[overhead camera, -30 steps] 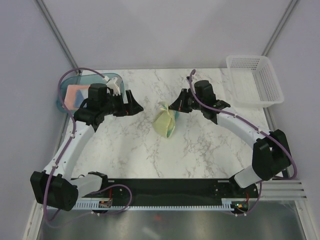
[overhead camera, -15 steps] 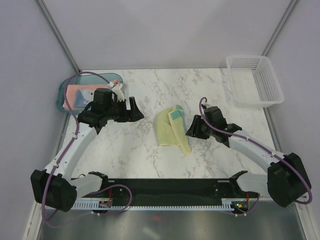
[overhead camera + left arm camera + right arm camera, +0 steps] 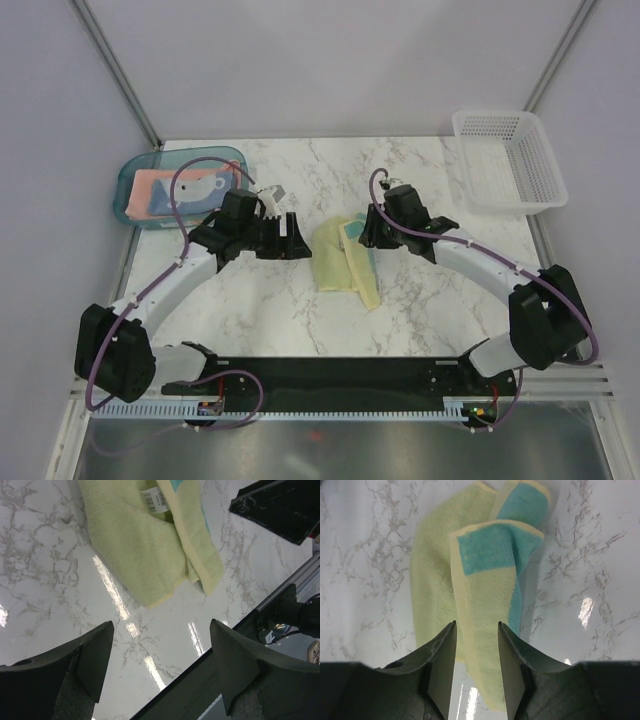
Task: Fold and stack the towels
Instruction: Flatten out the crumpled towel
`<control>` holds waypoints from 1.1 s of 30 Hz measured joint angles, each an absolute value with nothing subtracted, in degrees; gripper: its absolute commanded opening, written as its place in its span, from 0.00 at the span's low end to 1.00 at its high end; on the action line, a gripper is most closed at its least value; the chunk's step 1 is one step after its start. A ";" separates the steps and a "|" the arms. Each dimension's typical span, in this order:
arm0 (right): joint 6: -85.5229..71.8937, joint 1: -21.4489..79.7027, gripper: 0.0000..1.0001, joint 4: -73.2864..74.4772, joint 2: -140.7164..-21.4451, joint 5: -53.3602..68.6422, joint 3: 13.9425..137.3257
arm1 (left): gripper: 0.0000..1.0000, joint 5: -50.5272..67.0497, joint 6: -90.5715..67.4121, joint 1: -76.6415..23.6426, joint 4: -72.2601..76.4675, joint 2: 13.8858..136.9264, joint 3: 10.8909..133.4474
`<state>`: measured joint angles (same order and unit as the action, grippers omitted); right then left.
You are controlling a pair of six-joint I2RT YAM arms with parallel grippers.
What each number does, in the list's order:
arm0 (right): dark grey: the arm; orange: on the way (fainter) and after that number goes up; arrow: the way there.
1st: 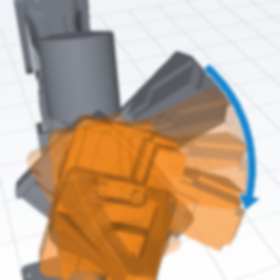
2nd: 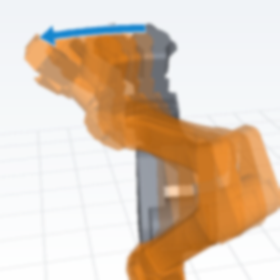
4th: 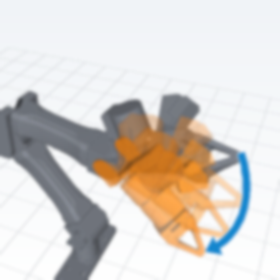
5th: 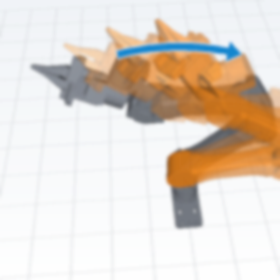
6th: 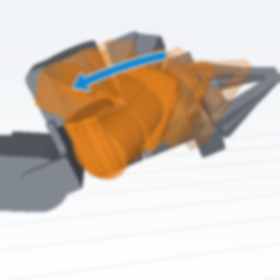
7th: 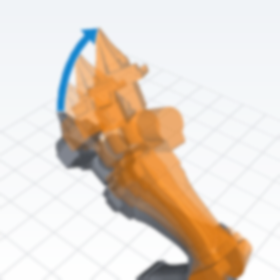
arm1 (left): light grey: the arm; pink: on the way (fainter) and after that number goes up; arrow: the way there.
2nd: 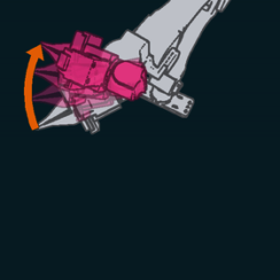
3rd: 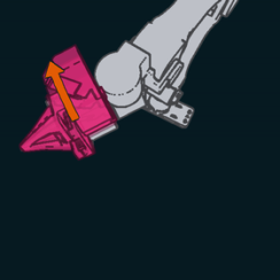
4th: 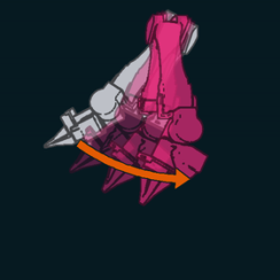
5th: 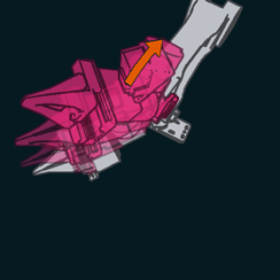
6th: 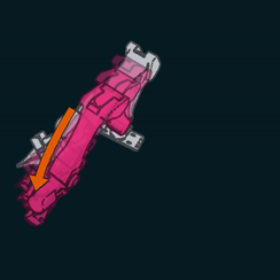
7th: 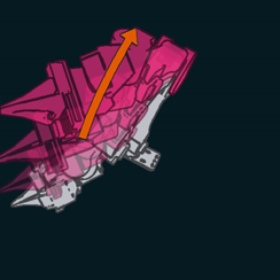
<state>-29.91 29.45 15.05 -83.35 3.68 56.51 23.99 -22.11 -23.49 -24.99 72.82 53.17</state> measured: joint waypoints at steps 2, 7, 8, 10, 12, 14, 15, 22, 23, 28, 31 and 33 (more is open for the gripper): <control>-29.85 31.24 0.47 15.40 -84.25 2.15 55.53 | 0.82 24.84 -23.86 -24.01 -23.16 72.95 52.07; -30.35 38.22 0.50 15.84 -79.13 -3.03 47.24 | 0.77 27.62 -30.41 -24.23 -15.07 77.52 52.60; -30.72 39.68 0.50 16.34 -77.49 -3.92 45.45 | 0.75 27.77 -31.33 -24.36 -14.20 79.68 53.65; -31.66 41.78 0.52 17.12 -73.63 -5.63 42.37 | 0.73 28.05 -32.86 -25.43 -11.81 85.32 56.82; -32.75 42.72 0.53 17.96 -68.88 -7.35 39.68 | 0.69 28.05 -33.82 -26.94 -10.37 90.50 60.01; -33.43 42.92 0.53 18.74 -64.60 -8.78 38.06 | 0.66 28.14 -34.74 -28.49 -9.23 95.00 63.37; -33.61 42.92 0.53 19.00 -62.54 -9.50 37.56 | 0.66 28.14 -35.22 -29.08 -8.60 97.25 64.93; -32.71 42.92 0.54 19.20 -58.11 -12.08 37.01 | 0.71 26.59 -37.71 -31.66 -7.11 108.07 71.02; -32.60 42.92 0.54 19.25 -58.08 -12.16 36.84 | 0.73 25.85 -37.98 -31.90 -7.18 109.12 71.59; -31.90 42.92 0.54 19.53 -56.71 -12.60 35.46 | 0.70 22.76 -38.41 -32.62 -7.44 112.09 73.34; -31.66 42.92 0.55 19.33 -55.13 -13.13 34.54 | 0.60 22.65 -39.18 -32.77 -6.76 114.13 75.35; -31.62 42.92 0.55 19.25 -54.94 -13.32 34.09 | 0.52 22.65 -39.64 -32.84 -6.55 115.11 76.27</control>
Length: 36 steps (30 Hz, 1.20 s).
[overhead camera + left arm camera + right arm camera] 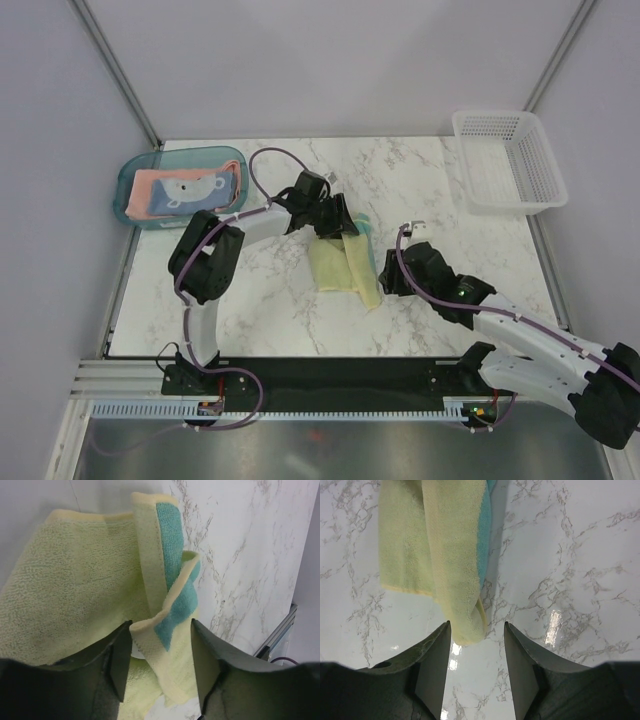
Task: Fold and stack the towels
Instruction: Flatten out the crumpled towel
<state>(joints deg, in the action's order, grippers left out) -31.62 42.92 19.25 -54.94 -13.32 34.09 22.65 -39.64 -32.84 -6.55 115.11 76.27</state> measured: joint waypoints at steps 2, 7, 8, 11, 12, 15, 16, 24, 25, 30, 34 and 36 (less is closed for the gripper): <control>-31.53 42.92 0.55 19.07 -54.94 -13.41 33.34 | 0.49 22.68 -40.03 -32.91 -6.37 115.48 76.66; -31.46 42.92 0.55 18.94 -55.22 -13.32 32.10 | 0.50 22.68 -40.42 -33.04 -6.42 115.50 77.23; -31.46 42.92 0.55 18.65 -55.40 -13.19 32.05 | 0.50 22.65 -40.42 -33.08 -6.74 115.48 77.45; -31.46 42.92 0.55 17.37 -56.05 -12.75 31.68 | 0.50 22.63 -40.42 -33.15 -7.64 115.46 78.26; -31.46 42.94 0.55 17.04 -56.25 -12.69 31.48 | 0.49 22.63 -40.42 -33.19 -7.66 115.44 78.48; -31.51 43.33 0.56 15.62 -56.77 -12.34 30.44 | 0.41 22.63 -40.45 -33.32 -8.14 115.11 79.26; -31.57 43.64 0.56 15.09 -56.99 -12.29 30.00 | 0.40 22.65 -40.47 -33.43 -8.45 114.91 79.46; -33.10 49.06 0.52 10.31 -58.81 -12.91 26.11 | 0.02 22.65 -40.53 -34.63 -10.61 113.71 79.90; -33.45 50.00 0.51 9.61 -59.42 -13.28 25.76 | 0.02 22.68 -40.53 -34.65 -10.70 113.71 79.90; -35.03 55.68 0.47 6.74 -62.57 -16.73 25.12 | 0.02 22.65 -40.56 -34.74 -11.14 113.71 80.07; -35.83 59.72 0.45 4.03 -65.54 -19.99 25.12 | 0.02 22.65 -40.62 -34.74 -12.03 113.71 81.08; -36.10 60.88 0.46 3.07 -67.88 -21.74 25.15 | 0.02 22.63 -40.66 -34.74 -12.16 113.71 81.45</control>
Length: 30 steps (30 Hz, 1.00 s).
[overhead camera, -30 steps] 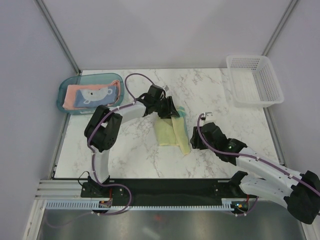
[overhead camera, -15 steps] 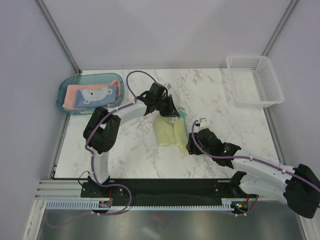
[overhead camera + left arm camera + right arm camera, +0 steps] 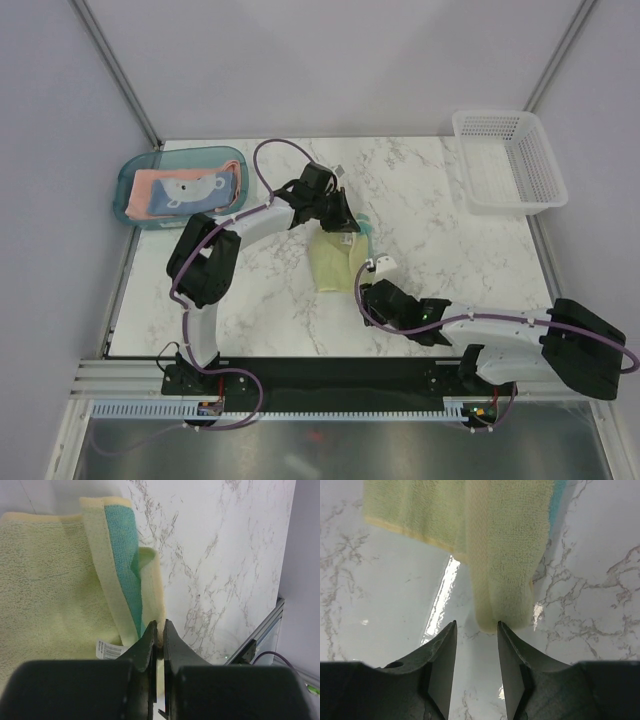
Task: Fold and stack the towels
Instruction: Flatten out the crumpled towel
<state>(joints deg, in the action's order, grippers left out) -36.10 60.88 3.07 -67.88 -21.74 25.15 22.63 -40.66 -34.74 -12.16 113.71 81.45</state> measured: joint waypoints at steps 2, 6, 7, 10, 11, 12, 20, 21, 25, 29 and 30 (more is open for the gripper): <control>-36.25 61.36 0.48 2.63 -70.35 -23.35 25.17 | 0.02 22.63 -40.69 -34.74 -12.27 113.71 81.67; -36.23 61.54 0.47 1.67 -74.56 -27.03 26.00 | 0.02 22.63 -40.77 -34.74 -12.47 113.71 81.71; -36.16 61.54 0.46 1.50 -75.77 -27.62 26.81 | 0.02 22.63 -40.86 -34.74 -12.51 113.71 81.73; -35.59 61.56 0.17 1.43 -79.18 -28.84 29.36 | 0.02 22.59 -41.01 -34.74 -12.88 113.71 81.84; -35.77 61.60 0.00 1.61 -80.03 -28.95 30.15 | 0.02 22.55 -41.10 -34.74 -13.15 113.71 81.93; -35.44 61.76 0.00 1.89 -80.40 -29.19 30.72 | 0.02 22.55 -41.15 -34.74 -13.39 113.71 82.04; -32.86 62.06 0.00 15.77 -67.44 -33.28 36.21 | 0.02 18.31 -41.15 -34.02 -20.16 110.67 85.65; -31.94 61.95 0.00 17.19 -64.86 -33.80 38.52 | 0.02 17.91 -41.15 -33.71 -21.12 109.19 86.00; -27.05 61.39 0.00 19.40 -57.78 -36.51 49.04 | 0.02 16.80 -41.17 -32.12 -24.05 102.00 87.99; -21.87 59.42 0.00 19.81 -57.89 -38.72 58.11 | 0.02 16.95 -42.02 -30.63 -24.40 95.70 91.22; -20.67 58.78 0.00 20.03 -58.37 -39.09 59.90 | 0.02 16.91 -42.17 -30.37 -24.56 94.30 91.90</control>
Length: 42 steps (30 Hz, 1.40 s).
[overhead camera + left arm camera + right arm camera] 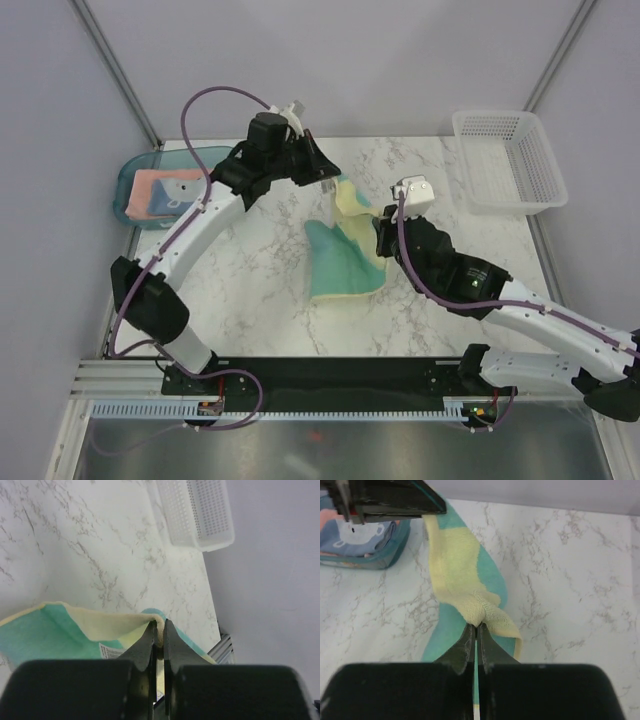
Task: Fold and stack the towels
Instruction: Flatten out the crumpled towel
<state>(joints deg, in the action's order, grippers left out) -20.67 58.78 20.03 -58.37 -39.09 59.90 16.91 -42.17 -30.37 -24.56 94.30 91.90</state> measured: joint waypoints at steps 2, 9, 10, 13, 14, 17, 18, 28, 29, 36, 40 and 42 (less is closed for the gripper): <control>-18.96 57.71 0.00 20.38 -59.13 -39.48 62.35 | 0.02 16.34 -42.30 -30.02 -25.21 91.46 92.64; -17.72 57.14 0.00 23.44 -58.74 -37.10 63.64 | 0.02 12.49 -42.30 -29.98 -28.73 82.04 86.65; -17.41 57.14 0.00 23.66 -58.13 -35.97 63.51 | 0.02 12.23 -42.30 -29.98 -29.41 80.77 85.45; -15.75 57.12 0.00 24.01 -55.59 -32.75 63.44 | 0.02 12.10 -42.33 -29.98 -31.05 78.04 83.94; -15.00 57.12 0.00 23.99 -54.63 -31.68 63.48 | 0.02 12.19 -42.37 -29.98 -31.31 77.06 83.64; -12.88 57.12 0.00 23.18 -51.94 -27.73 63.61 | 0.02 12.86 -43.42 -29.98 -31.40 73.25 82.78; -12.16 57.12 0.00 22.81 -51.03 -26.41 63.66 | 0.02 13.23 -43.86 -29.98 -31.42 72.07 82.70; -9.61 57.12 0.00 17.26 -48.66 -15.59 67.75 | 0.02 15.22 -49.30 -30.17 -31.20 64.62 84.14; -9.65 57.12 0.00 16.69 -48.56 -14.61 68.07 | 0.02 15.18 -50.00 -30.35 -31.22 64.25 84.14; -9.76 57.12 0.00 16.05 -44.71 -11.05 68.27 | 0.02 13.30 -53.80 -32.25 -31.29 58.59 83.11; -9.10 57.12 0.00 15.99 -43.31 -10.55 68.38 | 0.02 11.90 -54.76 -33.54 -31.18 55.92 83.02; -8.23 57.12 0.00 16.14 -43.51 -10.85 68.71 | 0.02 11.79 -54.89 -33.74 -31.16 55.81 83.07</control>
<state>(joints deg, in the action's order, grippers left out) -8.23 57.12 16.14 -43.51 -10.85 68.71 11.79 -54.89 -33.74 -31.16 55.81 83.07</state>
